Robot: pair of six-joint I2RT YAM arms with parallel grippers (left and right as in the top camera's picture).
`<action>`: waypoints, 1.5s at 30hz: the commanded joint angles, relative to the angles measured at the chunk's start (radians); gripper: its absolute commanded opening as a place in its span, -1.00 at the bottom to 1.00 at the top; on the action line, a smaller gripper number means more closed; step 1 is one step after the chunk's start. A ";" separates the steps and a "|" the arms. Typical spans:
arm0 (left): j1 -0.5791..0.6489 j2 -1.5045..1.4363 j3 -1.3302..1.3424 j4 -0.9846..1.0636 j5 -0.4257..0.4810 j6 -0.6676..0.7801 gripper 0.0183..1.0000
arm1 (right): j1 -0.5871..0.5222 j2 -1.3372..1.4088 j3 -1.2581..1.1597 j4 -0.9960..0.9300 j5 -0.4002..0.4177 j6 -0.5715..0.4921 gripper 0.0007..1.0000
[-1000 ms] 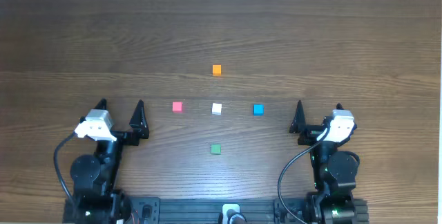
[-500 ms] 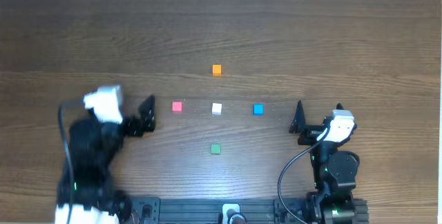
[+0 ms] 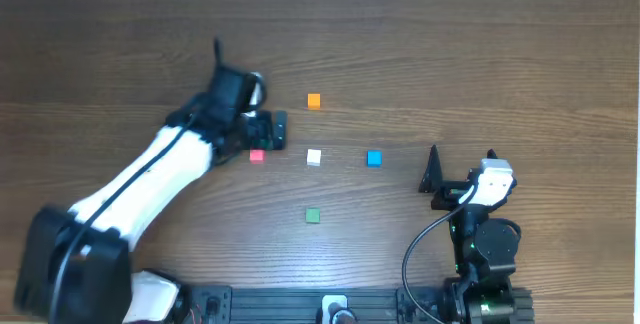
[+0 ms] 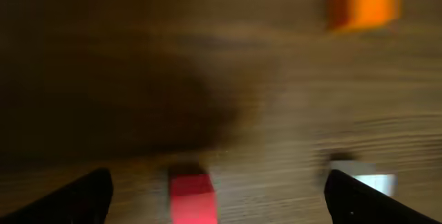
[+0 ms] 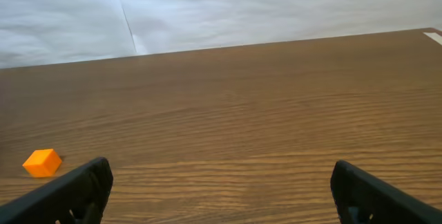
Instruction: Stack Cubes
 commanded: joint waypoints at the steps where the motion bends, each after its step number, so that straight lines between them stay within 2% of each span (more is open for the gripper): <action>1: -0.007 0.100 0.015 -0.039 -0.072 -0.105 0.96 | -0.008 -0.006 -0.008 -0.001 -0.007 -0.002 0.99; 9: -0.021 0.153 0.015 -0.084 -0.094 -0.131 0.87 | -0.008 -0.006 -0.008 -0.001 -0.007 -0.002 0.98; 17: -0.061 0.161 0.015 -0.061 -0.108 -0.125 0.63 | -0.008 -0.006 -0.008 -0.001 -0.007 -0.002 0.99; 22: -0.068 0.161 0.015 -0.059 -0.113 -0.123 0.37 | -0.008 -0.006 -0.008 -0.001 -0.007 -0.002 0.99; 25: -0.068 0.161 0.015 -0.059 -0.113 -0.123 0.17 | -0.008 -0.006 -0.008 -0.001 -0.007 -0.002 0.98; 26: -0.068 0.161 0.015 -0.060 -0.113 -0.123 0.05 | -0.008 -0.006 -0.008 -0.001 -0.007 -0.002 0.99; 33: -0.068 0.161 0.015 -0.065 -0.124 -0.123 -0.38 | -0.008 -0.006 -0.008 -0.001 -0.007 -0.002 0.98; 42: -0.068 0.148 0.019 -0.068 -0.127 -0.141 -0.70 | -0.008 -0.006 -0.008 -0.001 -0.007 -0.002 0.98; 45: -0.080 0.116 0.061 -0.119 -0.127 -0.186 -0.72 | -0.008 -0.006 -0.008 -0.001 -0.007 -0.002 0.98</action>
